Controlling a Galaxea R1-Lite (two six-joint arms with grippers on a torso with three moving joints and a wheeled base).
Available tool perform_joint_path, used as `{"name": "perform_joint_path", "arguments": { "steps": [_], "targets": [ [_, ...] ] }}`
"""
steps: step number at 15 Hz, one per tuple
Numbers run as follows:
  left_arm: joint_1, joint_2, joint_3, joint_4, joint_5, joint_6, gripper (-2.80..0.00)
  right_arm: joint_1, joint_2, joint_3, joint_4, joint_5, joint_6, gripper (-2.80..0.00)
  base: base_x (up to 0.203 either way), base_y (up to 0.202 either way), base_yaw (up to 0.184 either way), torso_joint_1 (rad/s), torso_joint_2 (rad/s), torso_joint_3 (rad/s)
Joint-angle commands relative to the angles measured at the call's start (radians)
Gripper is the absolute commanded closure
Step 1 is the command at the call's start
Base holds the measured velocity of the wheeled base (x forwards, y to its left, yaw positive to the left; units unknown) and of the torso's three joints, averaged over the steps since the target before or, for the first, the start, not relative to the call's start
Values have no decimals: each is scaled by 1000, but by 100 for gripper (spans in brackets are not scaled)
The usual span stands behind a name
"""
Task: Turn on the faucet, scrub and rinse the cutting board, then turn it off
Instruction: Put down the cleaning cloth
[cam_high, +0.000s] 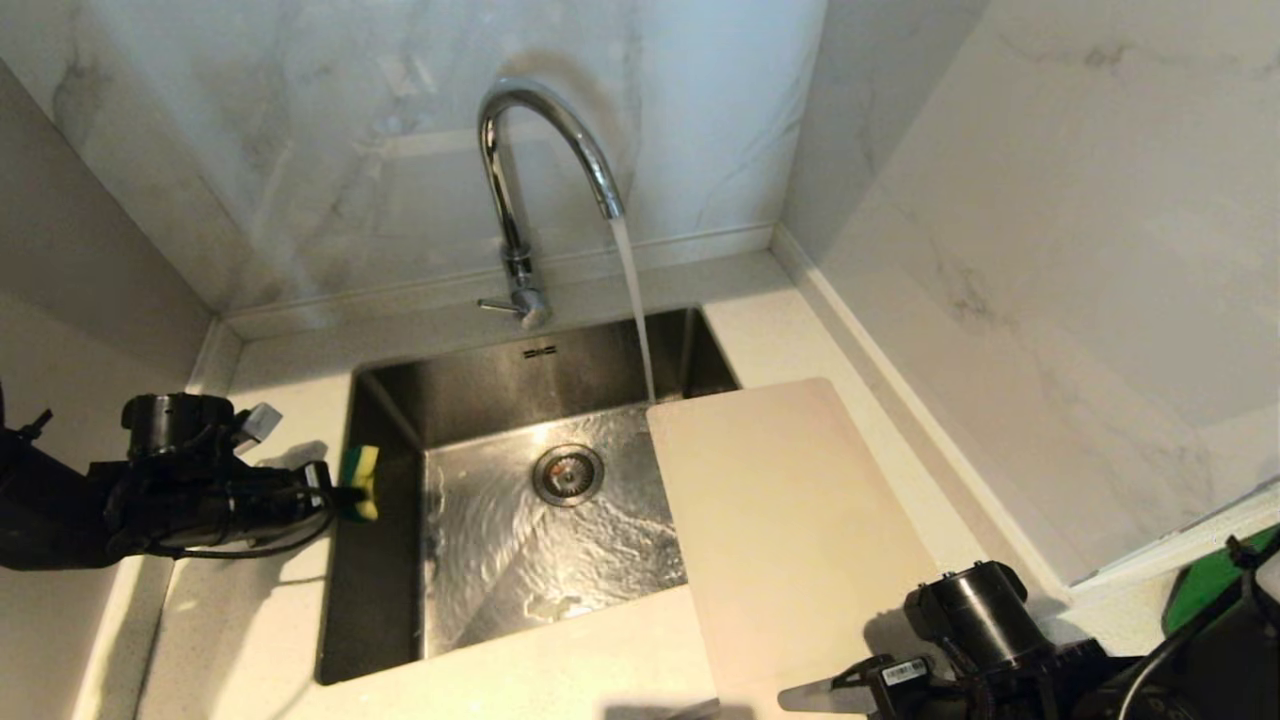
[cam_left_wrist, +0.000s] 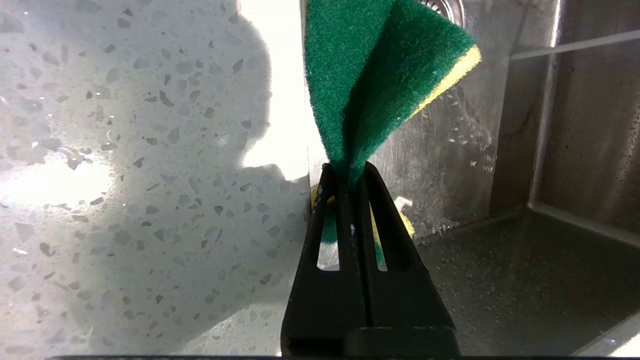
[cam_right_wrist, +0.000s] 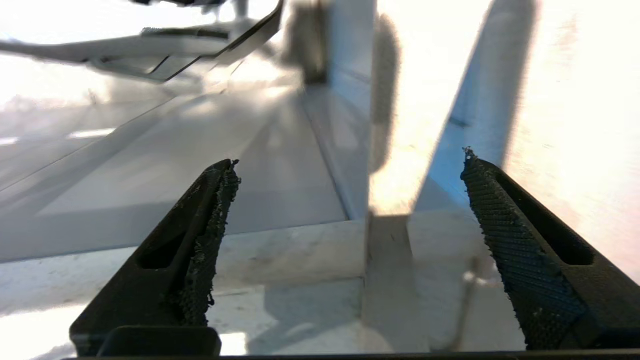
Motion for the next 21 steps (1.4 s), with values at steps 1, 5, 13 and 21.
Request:
{"name": "perform_joint_path", "arguments": {
  "steps": [1, 5, 13, 21],
  "targets": [
    [0, -5, 0, -5, -4, -2, 0, 0, -53, 1, -3, 12, -8, -280, 0, 0, 0, 0, 0, 0],
    [0, -6, 0, -5, -4, -2, 0, -1, -114, 6, -3, 36, 9, -280, 0, 0, 0, 0, 0, 0],
    [-14, -59, 26, -5, -4, -4, 0, -1, -262, 48, 20, 142, 84, 0, 0, 0, 0, 0, 0, 0],
    [-26, -116, 43, -5, -4, -16, 0, -3, -265, -280, 22, 139, 288, 0, 0, 0, 0, 0, 0, 0]
  ]
}}
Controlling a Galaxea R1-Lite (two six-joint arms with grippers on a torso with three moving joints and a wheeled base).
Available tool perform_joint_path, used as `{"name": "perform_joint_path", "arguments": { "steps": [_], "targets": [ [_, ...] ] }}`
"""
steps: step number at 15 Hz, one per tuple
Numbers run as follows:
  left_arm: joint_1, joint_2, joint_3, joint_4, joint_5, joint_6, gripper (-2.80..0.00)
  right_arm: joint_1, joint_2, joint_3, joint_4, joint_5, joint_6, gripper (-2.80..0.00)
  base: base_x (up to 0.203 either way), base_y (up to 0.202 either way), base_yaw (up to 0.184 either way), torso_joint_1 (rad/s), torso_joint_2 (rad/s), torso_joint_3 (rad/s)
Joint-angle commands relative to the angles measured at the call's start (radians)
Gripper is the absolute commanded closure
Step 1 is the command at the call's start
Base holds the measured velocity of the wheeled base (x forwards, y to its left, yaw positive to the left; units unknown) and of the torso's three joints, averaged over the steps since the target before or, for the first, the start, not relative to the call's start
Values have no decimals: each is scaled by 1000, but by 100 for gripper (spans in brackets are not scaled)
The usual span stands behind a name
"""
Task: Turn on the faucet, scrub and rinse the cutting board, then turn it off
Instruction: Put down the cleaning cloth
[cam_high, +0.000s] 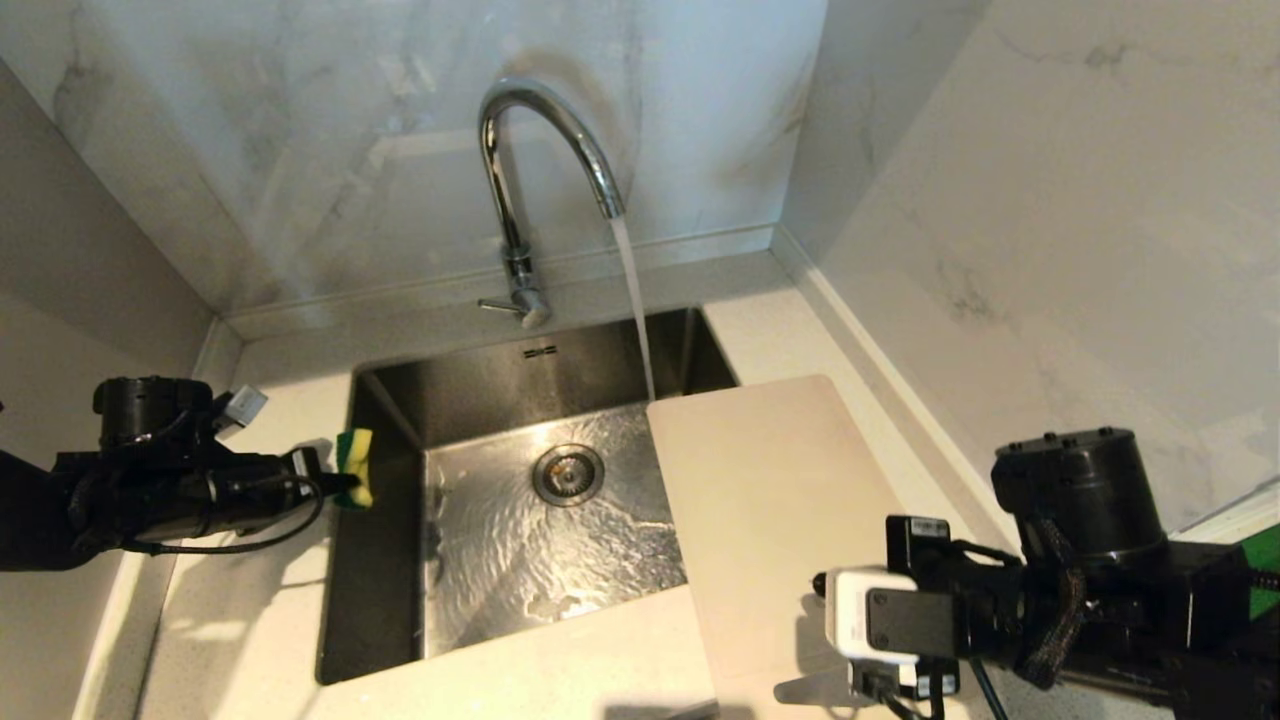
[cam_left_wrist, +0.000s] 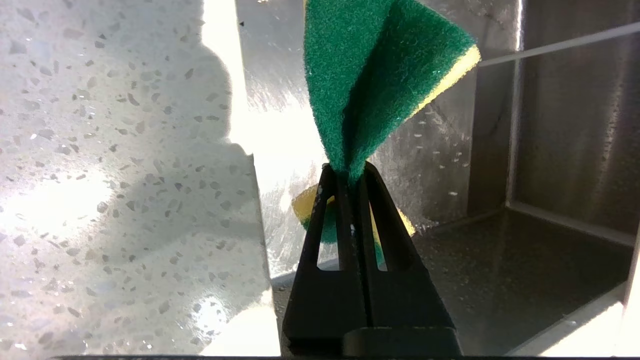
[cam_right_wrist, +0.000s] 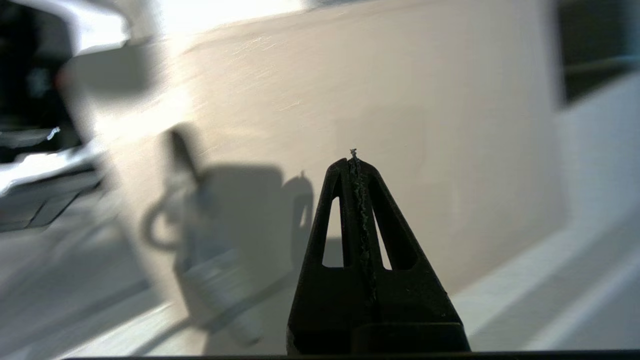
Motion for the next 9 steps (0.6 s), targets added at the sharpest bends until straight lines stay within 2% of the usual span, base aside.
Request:
{"name": "perform_joint_path", "arguments": {
  "steps": [1, 5, 9],
  "targets": [
    [-1, -18, 3, -3, -2, -4, 0, 1, 9, -106, -3, 2, 86, 0, 0, 0, 0, 0, 0, 0],
    [-1, -18, 9, -3, -2, -4, 0, 1, -5, -193, -7, 2, 318, 0, 0, 0, 0, 0, 0, 0],
    [-5, -17, 22, -3, -1, -2, 0, 1, -31, -261, -10, 0, 598, 0, 0, 0, 0, 0, 0, 0]
  ]
}}
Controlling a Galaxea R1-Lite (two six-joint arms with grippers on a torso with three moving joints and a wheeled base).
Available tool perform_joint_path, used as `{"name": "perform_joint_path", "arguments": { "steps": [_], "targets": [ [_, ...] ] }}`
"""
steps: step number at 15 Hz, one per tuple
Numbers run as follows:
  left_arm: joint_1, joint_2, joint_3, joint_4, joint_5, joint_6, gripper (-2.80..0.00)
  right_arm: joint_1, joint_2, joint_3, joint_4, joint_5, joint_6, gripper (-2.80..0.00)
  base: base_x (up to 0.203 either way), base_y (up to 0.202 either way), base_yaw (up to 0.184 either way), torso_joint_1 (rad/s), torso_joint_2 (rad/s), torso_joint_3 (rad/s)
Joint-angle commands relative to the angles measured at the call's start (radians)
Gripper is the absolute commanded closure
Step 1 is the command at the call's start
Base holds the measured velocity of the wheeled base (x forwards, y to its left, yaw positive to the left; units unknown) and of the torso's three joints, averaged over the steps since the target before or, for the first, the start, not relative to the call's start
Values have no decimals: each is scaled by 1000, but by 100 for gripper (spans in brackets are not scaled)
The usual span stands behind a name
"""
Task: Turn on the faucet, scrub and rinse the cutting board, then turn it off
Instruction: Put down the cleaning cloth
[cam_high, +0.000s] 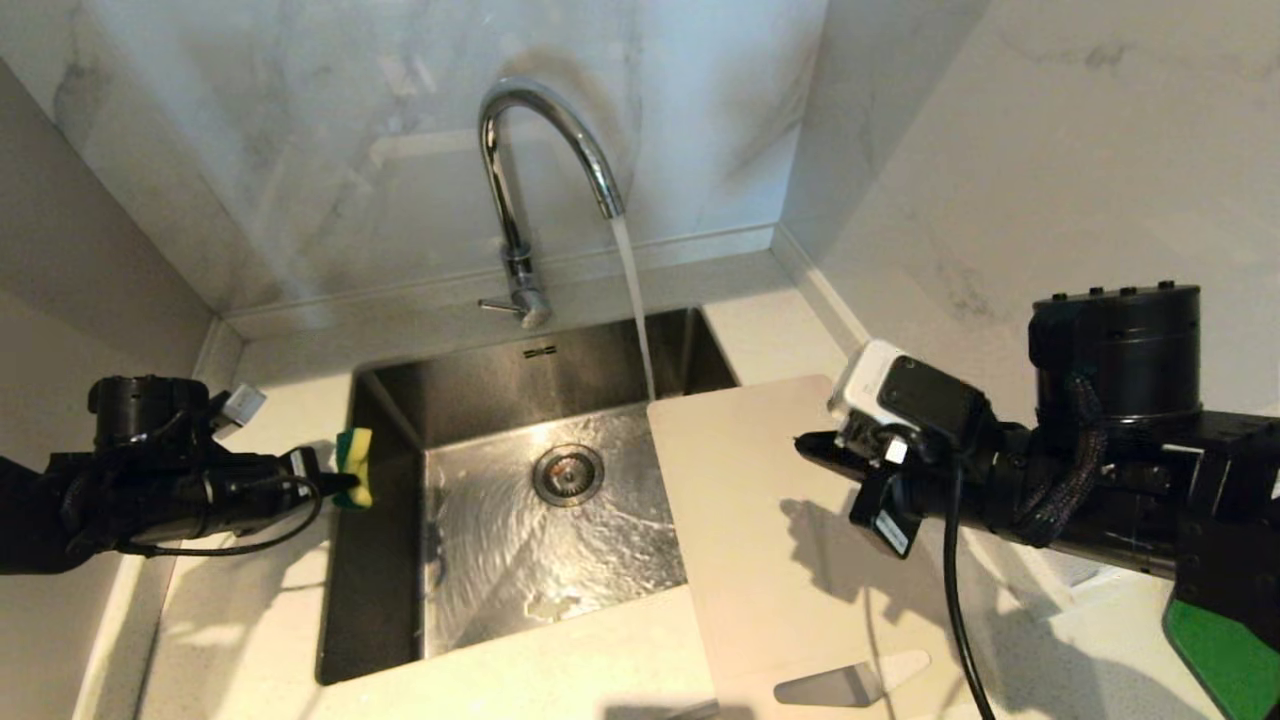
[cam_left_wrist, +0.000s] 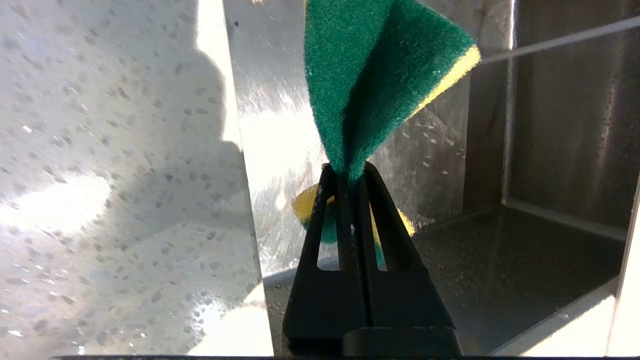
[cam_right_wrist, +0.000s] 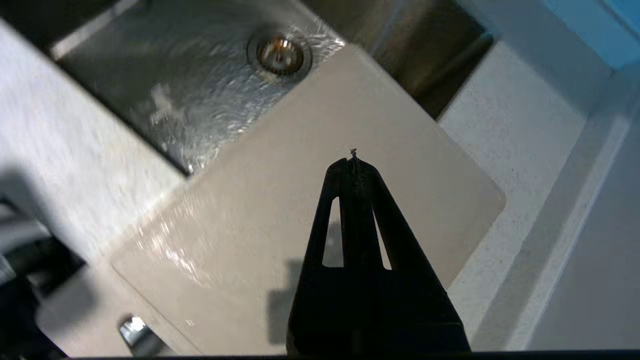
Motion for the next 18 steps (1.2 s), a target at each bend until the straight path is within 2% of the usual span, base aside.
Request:
{"name": "perform_joint_path", "arguments": {
  "steps": [1, 3, 5, 9, 13, 18],
  "targets": [
    [0, 1, 6, -3, -1, -2, 0, 0, -28, -49, -4, 2, 168, 0, 0, 0, 0, 0, 0, 0],
    [0, 6, 5, -3, -1, 0, 0, 0, -60, -83, -4, -35, 286, 0, 0, 0, 0, 0, 0, 0],
    [2, 0, 3, -3, 4, -3, 0, -18, -95, -101, -4, -60, 357, 0, 0, 0, 0, 0, 0, 0],
    [5, -6, -6, -3, 28, -20, 0, -99, -162, -80, -4, -59, 380, 0, 0, 0, 0, 0, 0, 0],
    [7, -16, -11, -1, 70, -17, 0, -116, -256, -14, -4, -59, 458, 0, 0, 0, 0, 0, 0, 0],
    [8, -40, -6, 6, 133, 1, 0, -186, -432, 139, -4, -59, 478, 0, 0, 0, 0, 0, 0, 0]
  ]
}}
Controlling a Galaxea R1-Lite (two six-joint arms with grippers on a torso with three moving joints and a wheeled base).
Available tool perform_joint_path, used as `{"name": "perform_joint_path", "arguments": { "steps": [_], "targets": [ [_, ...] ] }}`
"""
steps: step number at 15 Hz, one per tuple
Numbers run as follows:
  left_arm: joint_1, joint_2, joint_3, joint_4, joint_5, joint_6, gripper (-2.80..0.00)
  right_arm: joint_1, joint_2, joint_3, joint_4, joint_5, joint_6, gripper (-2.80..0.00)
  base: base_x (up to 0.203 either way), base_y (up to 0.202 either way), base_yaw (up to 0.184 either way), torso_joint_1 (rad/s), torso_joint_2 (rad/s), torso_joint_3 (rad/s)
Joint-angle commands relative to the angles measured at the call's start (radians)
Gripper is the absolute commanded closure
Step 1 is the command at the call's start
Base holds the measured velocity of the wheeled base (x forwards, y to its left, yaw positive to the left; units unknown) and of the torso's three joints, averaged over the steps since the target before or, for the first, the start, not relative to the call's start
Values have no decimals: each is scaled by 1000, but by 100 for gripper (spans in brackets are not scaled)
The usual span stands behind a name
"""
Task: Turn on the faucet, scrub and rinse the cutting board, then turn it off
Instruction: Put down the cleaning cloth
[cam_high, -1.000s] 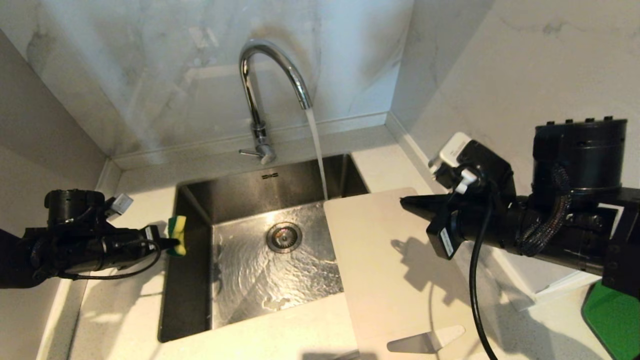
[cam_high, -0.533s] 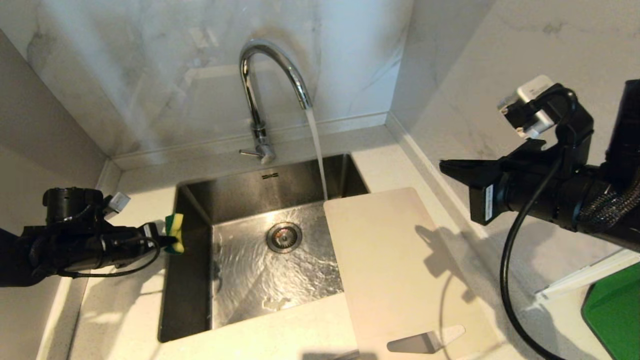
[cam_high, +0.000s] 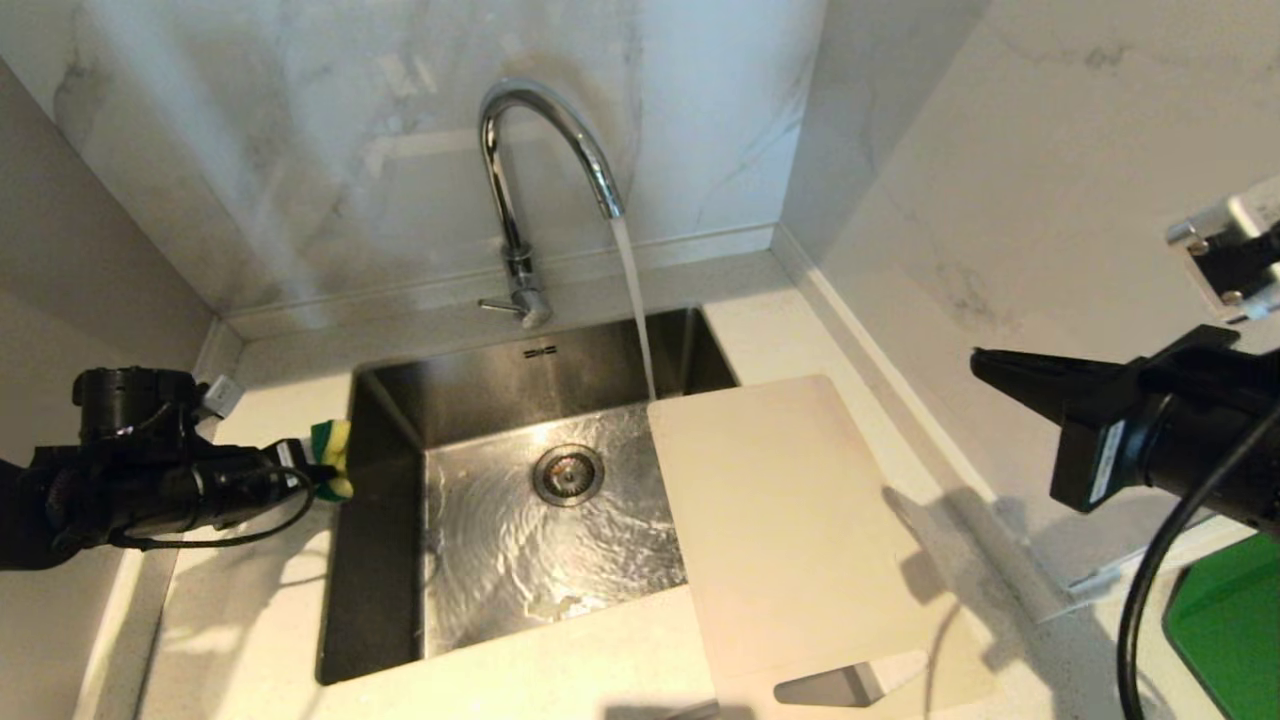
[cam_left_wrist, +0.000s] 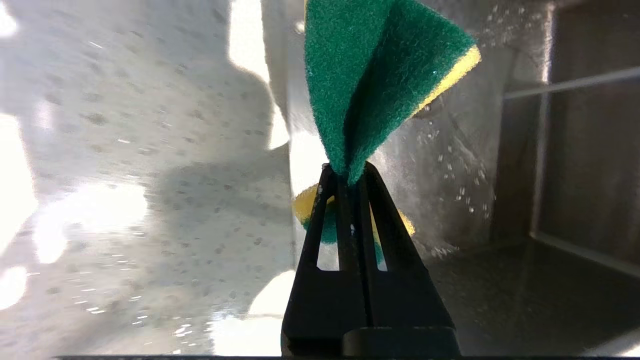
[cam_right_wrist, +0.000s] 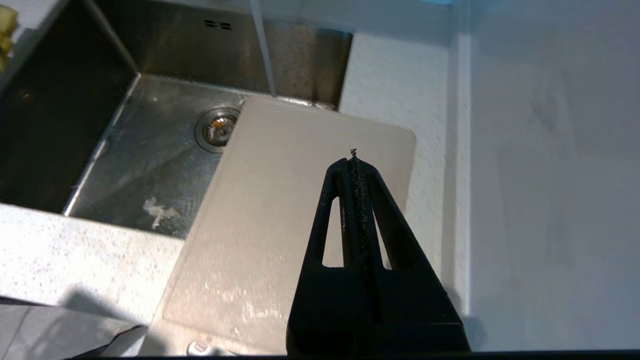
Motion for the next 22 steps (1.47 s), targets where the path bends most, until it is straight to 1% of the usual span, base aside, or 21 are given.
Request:
{"name": "perform_joint_path", "arguments": {
  "steps": [1, 4, 6, 9, 12, 13, 14, 15, 18, 20, 22],
  "targets": [
    [-1, -17, 1, -2, 27, 14, 0, -30, -126, 81, -2, -1, 7, 0, 0, 0, 0, 0, 0, 0],
    [-23, -21, 6, -2, 83, 28, 0, -94, -246, 190, -1, -6, 14, 0, 0, 0, 0, 0, 0, 0],
    [-39, -29, 13, -2, 117, 41, 0, -127, -331, 270, 0, -27, 15, 0, 0, 0, 0, 0, 0, 0],
    [-49, -47, 22, 3, 132, 40, 0, -138, -465, 403, 4, -100, 24, 0, 0, 0, 0, 0, 0, 0],
    [-51, -47, 29, 0, 133, 40, 0, -139, -601, 541, 10, -144, 35, 0, 0, 0, 0, 0, 0, 0],
    [-51, -47, 29, 0, 133, 40, 0, -140, -633, 569, 12, -170, 41, 0, 0, 0, 0, 0, 0, 0],
    [-51, -46, 29, -1, 133, 40, 0, -145, -660, 597, 22, -223, 43, 0, 0, 0, 0, 0, 0, 0],
    [-51, -46, 30, -2, 133, 40, 0, -174, -687, 620, 35, -244, 44, 0, 0, 0, 0, 0, 0, 0],
    [-51, -43, 30, -2, 132, 42, 0, -260, -784, 697, 52, -253, 47, 0, 0, 0, 0, 0, 0, 0],
    [-49, -40, 29, -3, 130, 42, 0, -280, -853, 741, 82, -231, 56, 0, 0, 0, 0, 0, 0, 0],
    [-49, -40, 27, -3, 130, 42, 0, -283, -854, 746, 123, -197, 113, 0, 0, 0, 0, 0, 0, 0]
  ]
}}
